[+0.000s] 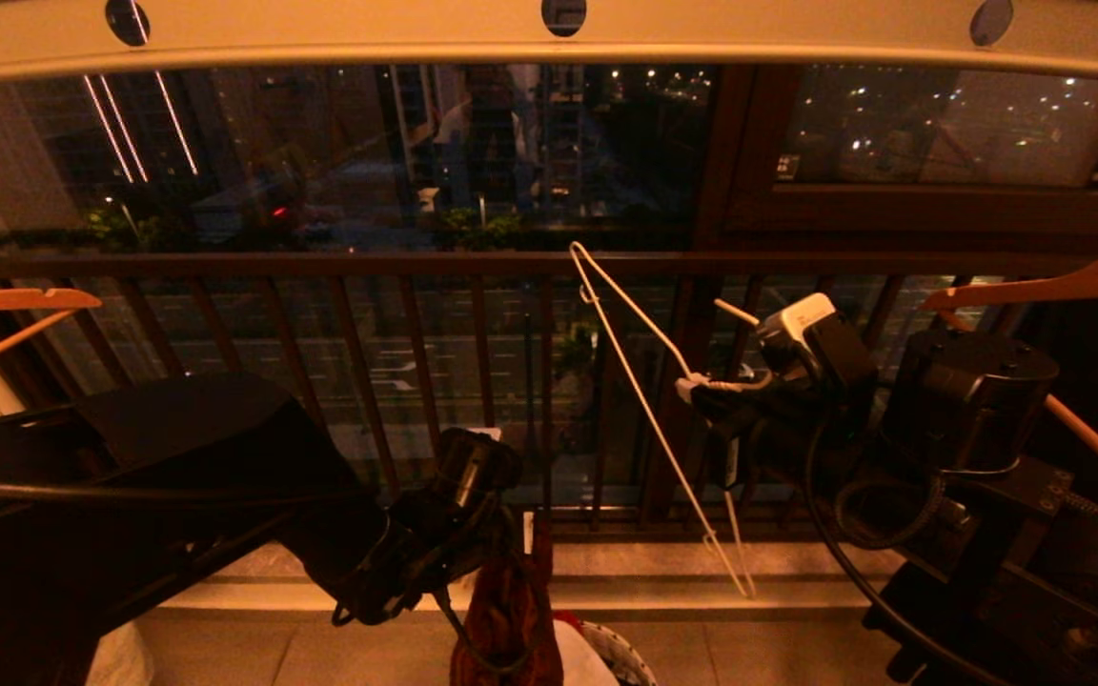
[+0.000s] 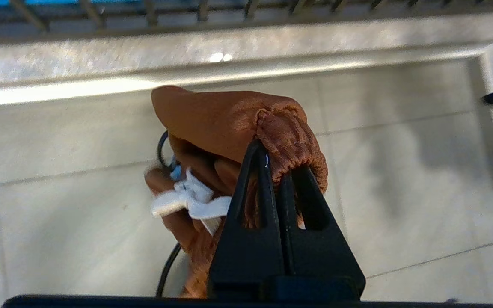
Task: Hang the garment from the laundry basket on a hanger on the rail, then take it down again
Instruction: Put clothes in the basket
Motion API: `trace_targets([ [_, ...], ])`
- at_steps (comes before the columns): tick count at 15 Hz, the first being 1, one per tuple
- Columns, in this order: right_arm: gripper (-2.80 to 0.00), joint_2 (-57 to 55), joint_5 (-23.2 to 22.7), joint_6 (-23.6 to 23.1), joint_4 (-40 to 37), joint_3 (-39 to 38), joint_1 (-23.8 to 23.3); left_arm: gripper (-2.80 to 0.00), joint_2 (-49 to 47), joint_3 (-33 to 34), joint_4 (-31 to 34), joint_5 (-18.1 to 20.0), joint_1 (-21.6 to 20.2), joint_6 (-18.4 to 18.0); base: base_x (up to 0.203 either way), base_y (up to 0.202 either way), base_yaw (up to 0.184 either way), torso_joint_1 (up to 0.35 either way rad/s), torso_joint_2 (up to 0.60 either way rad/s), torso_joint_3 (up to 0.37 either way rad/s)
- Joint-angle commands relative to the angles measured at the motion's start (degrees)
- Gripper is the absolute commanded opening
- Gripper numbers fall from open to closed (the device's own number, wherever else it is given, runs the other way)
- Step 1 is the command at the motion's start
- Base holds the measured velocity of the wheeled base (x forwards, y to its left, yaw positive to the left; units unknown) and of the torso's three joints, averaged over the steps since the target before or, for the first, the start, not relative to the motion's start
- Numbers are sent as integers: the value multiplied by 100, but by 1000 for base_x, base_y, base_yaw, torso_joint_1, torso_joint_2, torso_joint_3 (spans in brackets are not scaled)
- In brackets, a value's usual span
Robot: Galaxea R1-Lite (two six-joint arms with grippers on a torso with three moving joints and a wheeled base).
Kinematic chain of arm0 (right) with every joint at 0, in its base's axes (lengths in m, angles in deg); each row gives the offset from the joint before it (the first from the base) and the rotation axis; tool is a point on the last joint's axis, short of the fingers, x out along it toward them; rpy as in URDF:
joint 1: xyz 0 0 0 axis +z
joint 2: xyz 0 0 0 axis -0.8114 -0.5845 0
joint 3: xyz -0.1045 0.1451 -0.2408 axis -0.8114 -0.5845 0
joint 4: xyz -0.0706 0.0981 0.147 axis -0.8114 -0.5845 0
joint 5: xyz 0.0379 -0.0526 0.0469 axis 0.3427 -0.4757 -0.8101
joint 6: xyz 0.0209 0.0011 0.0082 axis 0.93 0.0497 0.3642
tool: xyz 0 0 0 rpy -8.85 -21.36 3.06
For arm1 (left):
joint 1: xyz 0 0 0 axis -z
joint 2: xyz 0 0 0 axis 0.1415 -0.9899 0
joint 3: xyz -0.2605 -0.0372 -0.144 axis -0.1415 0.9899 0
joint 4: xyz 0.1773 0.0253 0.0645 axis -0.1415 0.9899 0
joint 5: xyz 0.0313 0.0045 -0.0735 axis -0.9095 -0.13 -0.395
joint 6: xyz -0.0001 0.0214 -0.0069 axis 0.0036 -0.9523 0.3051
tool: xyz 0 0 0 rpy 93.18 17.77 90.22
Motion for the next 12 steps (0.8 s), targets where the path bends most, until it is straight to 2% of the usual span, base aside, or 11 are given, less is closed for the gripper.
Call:
trace_targets([
  [1,-280,3,-1,-9,26,2,-3,-280,-250,4,-15,-48,2,12,0,0,0,0,0,0],
  [3,-280,3,-1,-9,26,0,-3,-280,-430,-12,-11,-127,3,-111,0,0,0,0,0,0],
  [7,-280,-15,-1,-9,26,-7,-12,-280,-593,-162,60,-328,191,-98,0,0,0,0,0,0],
  [9,-280,-6,-1,-9,26,-7,-21,-280,-484,-301,608,-406,387,-57,0,0,0,0,0,0],
  [12,-280,-7,-1,-9,26,-7,-21,-280,-678,-944,1499,-465,465,153,0,0,0,0,0,0],
])
